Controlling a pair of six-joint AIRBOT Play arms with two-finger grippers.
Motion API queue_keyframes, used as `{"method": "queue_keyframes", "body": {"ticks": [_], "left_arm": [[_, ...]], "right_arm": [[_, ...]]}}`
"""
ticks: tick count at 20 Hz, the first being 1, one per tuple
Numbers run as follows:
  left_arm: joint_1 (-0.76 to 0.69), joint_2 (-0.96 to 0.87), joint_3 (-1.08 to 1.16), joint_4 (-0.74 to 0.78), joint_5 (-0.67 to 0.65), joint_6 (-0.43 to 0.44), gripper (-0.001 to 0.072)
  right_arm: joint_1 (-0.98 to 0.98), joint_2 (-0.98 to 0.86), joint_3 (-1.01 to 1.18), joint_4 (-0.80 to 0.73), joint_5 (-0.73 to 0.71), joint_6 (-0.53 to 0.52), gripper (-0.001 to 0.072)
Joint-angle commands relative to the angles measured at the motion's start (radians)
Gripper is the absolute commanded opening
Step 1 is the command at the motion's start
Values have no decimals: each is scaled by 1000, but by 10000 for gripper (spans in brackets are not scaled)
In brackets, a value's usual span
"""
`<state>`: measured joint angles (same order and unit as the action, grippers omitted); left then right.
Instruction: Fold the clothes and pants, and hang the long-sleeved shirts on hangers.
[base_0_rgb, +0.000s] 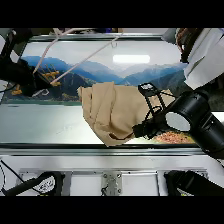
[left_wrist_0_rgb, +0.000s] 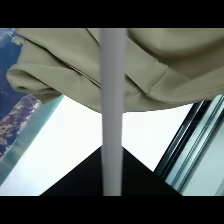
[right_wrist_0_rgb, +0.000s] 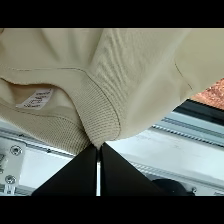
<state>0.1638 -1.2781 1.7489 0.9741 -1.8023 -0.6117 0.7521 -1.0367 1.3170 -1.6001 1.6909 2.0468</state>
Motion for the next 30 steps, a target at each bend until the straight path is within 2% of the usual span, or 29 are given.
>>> {"method": "queue_keyframes", "body": {"ticks": [1,9,12,15,18,20,26,30], "left_arm": [[57,82,-183,-10,35,141,20],[73,189,-481,-10,82,420,21],[72,206,-544,-10,70,526,21],[72,206,-600,-14,52,560,20],[73,206,-642,-80,52,627,20],[66,206,-670,-114,64,632,20],[-94,198,-742,-26,166,661,20],[-143,132,-741,-28,183,661,20]], "right_arm": [[1,0,0,0,0,0,26],[-2,0,1,-1,-11,-1,25],[-57,6,43,2,1,-5,25],[-152,11,116,1,46,-5,26],[-220,12,158,2,66,-9,25],[-239,16,163,2,74,-14,25],[-241,16,164,13,94,-20,25],[-241,25,164,13,98,-20,25]]}}
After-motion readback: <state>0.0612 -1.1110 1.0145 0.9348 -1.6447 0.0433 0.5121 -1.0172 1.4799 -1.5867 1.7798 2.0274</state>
